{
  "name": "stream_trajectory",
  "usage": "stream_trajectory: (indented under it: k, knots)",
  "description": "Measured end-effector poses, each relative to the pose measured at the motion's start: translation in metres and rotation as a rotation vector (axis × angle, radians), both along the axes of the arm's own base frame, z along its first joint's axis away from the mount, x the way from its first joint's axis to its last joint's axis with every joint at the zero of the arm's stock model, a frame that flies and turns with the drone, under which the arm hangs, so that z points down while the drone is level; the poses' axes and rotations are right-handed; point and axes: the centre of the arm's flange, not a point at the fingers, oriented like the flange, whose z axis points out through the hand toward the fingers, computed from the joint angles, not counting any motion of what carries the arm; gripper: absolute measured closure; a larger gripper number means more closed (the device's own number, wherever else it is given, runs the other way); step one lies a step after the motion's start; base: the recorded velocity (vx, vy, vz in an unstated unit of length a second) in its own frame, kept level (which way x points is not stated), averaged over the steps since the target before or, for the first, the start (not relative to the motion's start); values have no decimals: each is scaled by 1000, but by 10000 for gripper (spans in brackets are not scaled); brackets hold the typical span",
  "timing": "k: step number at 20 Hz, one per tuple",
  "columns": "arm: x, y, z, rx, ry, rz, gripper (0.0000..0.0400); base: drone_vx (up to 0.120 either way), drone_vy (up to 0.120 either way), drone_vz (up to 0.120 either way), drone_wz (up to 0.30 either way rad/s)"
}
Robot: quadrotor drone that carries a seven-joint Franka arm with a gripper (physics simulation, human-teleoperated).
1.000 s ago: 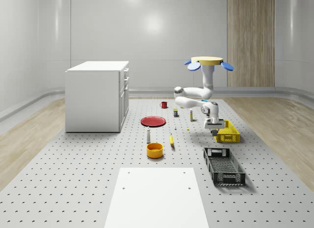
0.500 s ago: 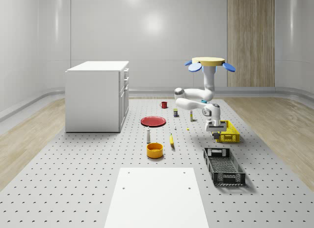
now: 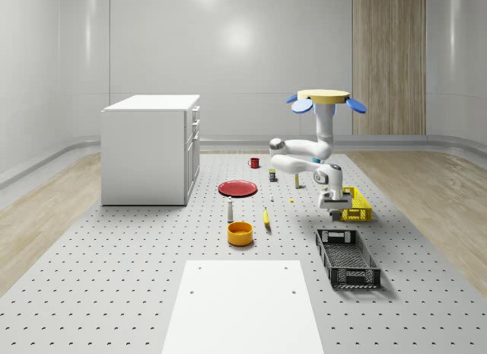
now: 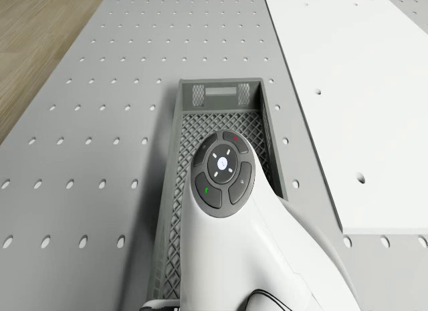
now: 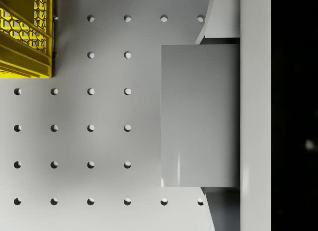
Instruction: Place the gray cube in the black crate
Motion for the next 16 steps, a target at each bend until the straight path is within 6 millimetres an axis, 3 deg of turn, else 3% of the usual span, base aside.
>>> stream_trajectory:
  k: [16]
  knots:
    - [0, 0, 0, 0, 0, 0, 150, 120, 0, 0, 0]
